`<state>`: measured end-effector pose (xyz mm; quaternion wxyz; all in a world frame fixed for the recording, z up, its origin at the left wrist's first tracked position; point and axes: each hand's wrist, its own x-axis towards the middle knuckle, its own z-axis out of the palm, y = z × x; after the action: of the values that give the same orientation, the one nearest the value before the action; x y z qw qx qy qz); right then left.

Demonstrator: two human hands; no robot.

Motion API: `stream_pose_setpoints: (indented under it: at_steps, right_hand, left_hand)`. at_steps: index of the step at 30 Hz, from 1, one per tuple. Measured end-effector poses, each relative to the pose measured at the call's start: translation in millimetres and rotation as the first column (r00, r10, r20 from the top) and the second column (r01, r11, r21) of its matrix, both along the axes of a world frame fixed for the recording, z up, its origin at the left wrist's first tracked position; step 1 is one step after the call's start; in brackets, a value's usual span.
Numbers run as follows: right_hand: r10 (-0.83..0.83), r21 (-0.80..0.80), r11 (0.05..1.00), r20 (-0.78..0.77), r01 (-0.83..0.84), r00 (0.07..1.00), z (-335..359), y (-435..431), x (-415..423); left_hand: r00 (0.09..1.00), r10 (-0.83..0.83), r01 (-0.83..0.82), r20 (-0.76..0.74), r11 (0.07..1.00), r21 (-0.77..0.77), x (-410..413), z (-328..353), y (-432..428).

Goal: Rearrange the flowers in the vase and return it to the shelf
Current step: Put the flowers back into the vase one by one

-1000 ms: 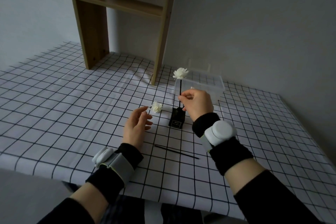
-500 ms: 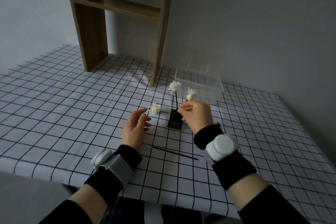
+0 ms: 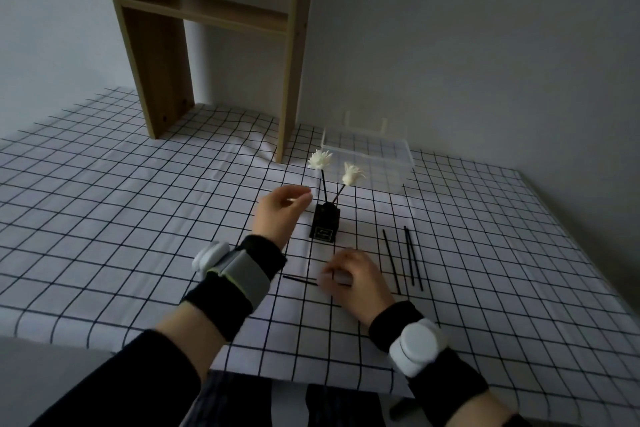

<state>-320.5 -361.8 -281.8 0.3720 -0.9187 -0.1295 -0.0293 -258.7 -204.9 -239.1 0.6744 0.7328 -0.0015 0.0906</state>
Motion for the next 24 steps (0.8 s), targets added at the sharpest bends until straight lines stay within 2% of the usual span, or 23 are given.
stream_pose_setpoints:
  at_steps: [3,7,12,16,18,21,24]
  right_hand:
    - [0.003,-0.025,1.0,0.029,-0.002,1.0,-4.3,0.3,-0.3]
    - [0.004,-0.042,0.999,0.066,-0.001,0.998,-4.6,-0.3,0.2]
    - [-0.008,-0.008,1.0,0.05,0.008,0.999,-5.5,-0.3,0.2]
    - [0.003,-0.054,0.999,0.07,0.001,0.998,-6.9,-1.8,0.4]
    - [0.014,-0.062,0.998,0.079,-0.009,0.997,-7.6,-3.0,0.5]
    - [0.026,-0.091,0.996,0.124,-0.014,0.992,-8.0,-2.8,0.6]
    - [0.023,-0.091,0.996,0.167,-0.008,0.986,-7.3,-2.1,0.5]
  left_hand:
    - [0.999,-0.038,0.04,-0.024,0.998,0.058,18.2,18.8,-9.3]
    - [0.998,-0.009,0.017,-0.068,0.993,0.115,31.1,19.6,-18.1]
    - [0.998,0.017,-0.01,-0.062,0.994,0.109,31.2,8.3,-22.4]
    - [0.997,-0.007,0.015,-0.077,0.994,0.106,26.0,-2.4,-14.3]
    - [0.998,0.031,-0.023,-0.062,0.992,0.121,25.2,-10.1,-3.3]
    - [0.985,0.173,-0.172,0.004,0.972,0.159,27.2,-20.6,20.3]
    - [0.971,0.227,-0.237,0.067,0.92,0.311,34.1,-30.2,40.1]
